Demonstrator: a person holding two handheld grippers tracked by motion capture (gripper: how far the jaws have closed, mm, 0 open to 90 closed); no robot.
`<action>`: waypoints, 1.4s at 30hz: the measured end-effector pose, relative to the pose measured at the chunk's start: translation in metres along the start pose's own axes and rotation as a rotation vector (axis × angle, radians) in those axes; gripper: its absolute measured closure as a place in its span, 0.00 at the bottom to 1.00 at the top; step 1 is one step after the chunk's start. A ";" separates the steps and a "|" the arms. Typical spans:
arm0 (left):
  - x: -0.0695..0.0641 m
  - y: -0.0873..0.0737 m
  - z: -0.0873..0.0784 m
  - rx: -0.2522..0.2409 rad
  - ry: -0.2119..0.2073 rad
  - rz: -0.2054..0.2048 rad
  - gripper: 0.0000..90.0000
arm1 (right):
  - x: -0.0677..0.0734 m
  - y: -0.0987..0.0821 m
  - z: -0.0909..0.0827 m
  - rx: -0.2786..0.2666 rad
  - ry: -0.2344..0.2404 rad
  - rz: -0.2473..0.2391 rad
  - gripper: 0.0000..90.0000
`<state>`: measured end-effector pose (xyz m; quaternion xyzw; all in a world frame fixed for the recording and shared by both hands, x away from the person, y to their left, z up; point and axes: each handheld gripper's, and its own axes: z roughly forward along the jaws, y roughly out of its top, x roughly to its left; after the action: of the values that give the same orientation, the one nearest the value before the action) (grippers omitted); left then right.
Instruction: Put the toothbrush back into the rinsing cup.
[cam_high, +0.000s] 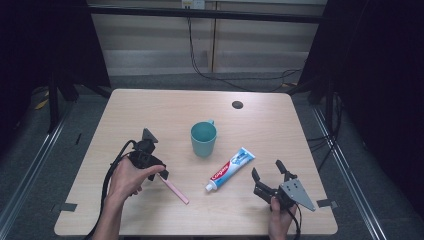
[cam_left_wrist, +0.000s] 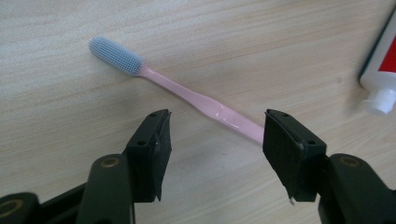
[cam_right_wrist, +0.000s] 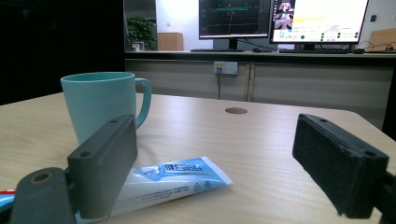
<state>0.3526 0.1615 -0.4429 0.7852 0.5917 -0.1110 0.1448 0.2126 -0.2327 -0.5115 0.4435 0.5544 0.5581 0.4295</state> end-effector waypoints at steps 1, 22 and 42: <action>0.000 0.000 0.003 0.018 0.008 0.000 0.46 | 0.000 0.000 0.000 0.000 0.000 -0.001 0.15; -0.009 -0.013 0.019 0.066 -0.024 0.006 0.44 | 0.000 0.000 0.000 0.000 0.000 0.000 0.15; -0.027 -0.003 0.035 0.085 0.022 0.018 0.39 | 0.000 0.000 0.000 0.000 0.000 0.000 0.15</action>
<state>0.3422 0.1254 -0.4667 0.7972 0.5809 -0.1261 0.1061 0.2126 -0.2326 -0.5115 0.4435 0.5542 0.5582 0.4296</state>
